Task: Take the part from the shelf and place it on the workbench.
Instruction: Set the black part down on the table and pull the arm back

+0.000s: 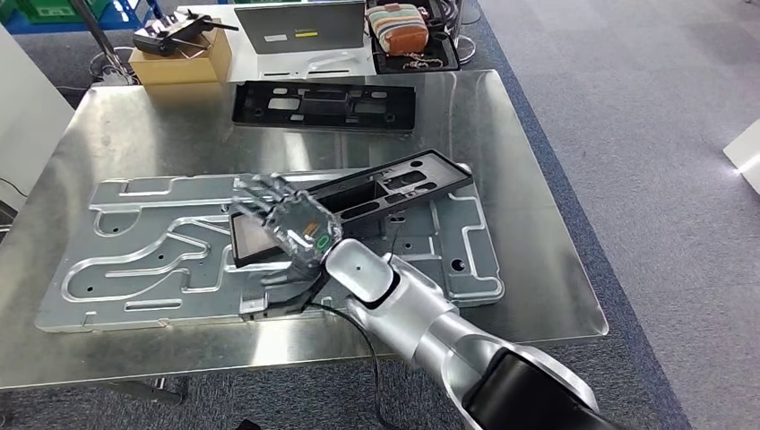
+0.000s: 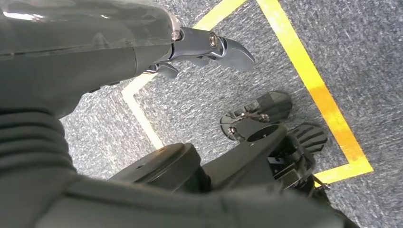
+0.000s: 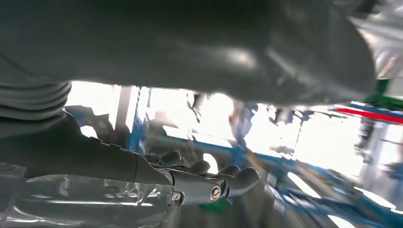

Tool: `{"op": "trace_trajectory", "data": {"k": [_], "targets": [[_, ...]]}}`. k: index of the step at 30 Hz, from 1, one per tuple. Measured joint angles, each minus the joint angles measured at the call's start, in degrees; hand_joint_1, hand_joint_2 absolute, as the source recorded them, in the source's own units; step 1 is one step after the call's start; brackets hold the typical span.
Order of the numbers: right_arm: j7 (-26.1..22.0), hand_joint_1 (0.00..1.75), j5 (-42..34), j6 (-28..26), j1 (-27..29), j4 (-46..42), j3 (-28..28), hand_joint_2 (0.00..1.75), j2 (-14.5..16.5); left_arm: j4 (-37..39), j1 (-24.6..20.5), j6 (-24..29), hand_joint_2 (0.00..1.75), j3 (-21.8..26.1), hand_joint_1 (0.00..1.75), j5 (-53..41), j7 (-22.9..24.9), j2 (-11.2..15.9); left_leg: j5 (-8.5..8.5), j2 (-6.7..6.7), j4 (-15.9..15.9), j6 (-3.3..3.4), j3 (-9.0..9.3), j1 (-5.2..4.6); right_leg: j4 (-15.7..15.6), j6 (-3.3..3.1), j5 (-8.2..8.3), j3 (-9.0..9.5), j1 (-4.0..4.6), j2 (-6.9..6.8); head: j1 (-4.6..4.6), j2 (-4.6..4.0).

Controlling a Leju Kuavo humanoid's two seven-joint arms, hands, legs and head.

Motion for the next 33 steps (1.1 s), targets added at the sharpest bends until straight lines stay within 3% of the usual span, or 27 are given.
{"op": "trace_trajectory", "data": {"k": [5,10,15,23,27,29,31,32,33], "targets": [[4.1,0.00,4.2,5.2,0.9,-10.5,6.9,0.00,-2.9,0.0,0.0,0.1,0.00,0.3,0.00,-0.7,-0.1,0.0,0.00,0.03,0.0,0.00,0.00,-0.01,0.0,0.02,0.05,0.01,-0.03,0.04,0.00,0.00],[8.0,0.00,4.2,9.9,-6.2,-19.0,15.9,0.00,-7.4,0.0,0.0,0.2,0.00,0.3,0.00,-1.6,-0.2,0.0,0.05,0.06,0.1,0.05,0.02,-0.05,0.0,0.08,0.12,0.03,-0.06,0.04,0.00,0.00],[8.8,0.00,4.2,14.0,-11.6,-27.0,23.0,0.00,-10.6,0.0,-0.2,0.5,0.00,0.3,0.00,-1.9,0.7,-0.1,0.04,0.06,0.1,0.05,0.03,-0.05,0.0,0.08,0.11,0.06,-0.06,0.04,0.00,0.00],[6.9,0.00,4.2,18.8,-14.4,-34.3,27.7,0.00,-12.8,0.0,-0.6,0.6,0.00,0.7,0.00,-2.1,1.5,-0.1,-0.17,0.06,0.4,0.40,-0.04,-0.41,0.0,0.39,0.08,0.10,-0.22,0.03,0.00,0.00],[5.8,0.00,4.2,20.4,-14.7,-35.8,28.3,0.00,-13.4,0.0,-0.8,0.1,0.00,0.8,0.00,-2.7,1.4,-0.4,0.49,0.21,-0.1,1.06,0.23,-0.13,0.5,1.10,-0.37,0.01,-0.34,-0.02,0.00,0.00],[5.5,0.00,4.2,20.8,-14.7,-36.0,28.3,0.00,-13.8,0.0,-1.0,-0.2,0.00,0.8,0.00,-2.9,1.2,-0.6,0.93,0.40,-0.5,1.40,0.43,0.14,4.3,1.65,-3.27,-1.41,-0.47,-0.14,0.00,0.00],[5.2,0.00,4.2,21.1,-14.5,-36.1,28.3,0.00,-14.5,0.0,-1.0,-0.5,0.00,0.8,0.00,-3.2,1.1,-0.7,0.99,0.47,-0.5,1.48,0.39,0.12,12.3,2.09,-7.40,-4.49,-0.80,-0.26,0.00,0.00],[5.1,0.00,4.2,21.3,-14.4,-36.1,28.3,0.00,-14.8,0.0,-1.0,-0.7,0.00,0.8,0.00,-3.4,1.0,-0.7,0.98,0.48,-0.4,1.47,0.36,0.12,15.8,2.24,-8.69,-5.84,-0.97,-0.32,0.00,0.00],[5.1,0.00,4.2,21.4,-14.2,-36.1,28.3,0.00,-15.2,0.0,-1.0,-0.8,0.00,0.8,0.00,-3.5,1.1,-0.7,0.96,0.48,-0.3,1.45,0.32,0.12,17.2,2.30,-8.74,-6.24,-1.10,-0.39,0.00,0.00]]}}
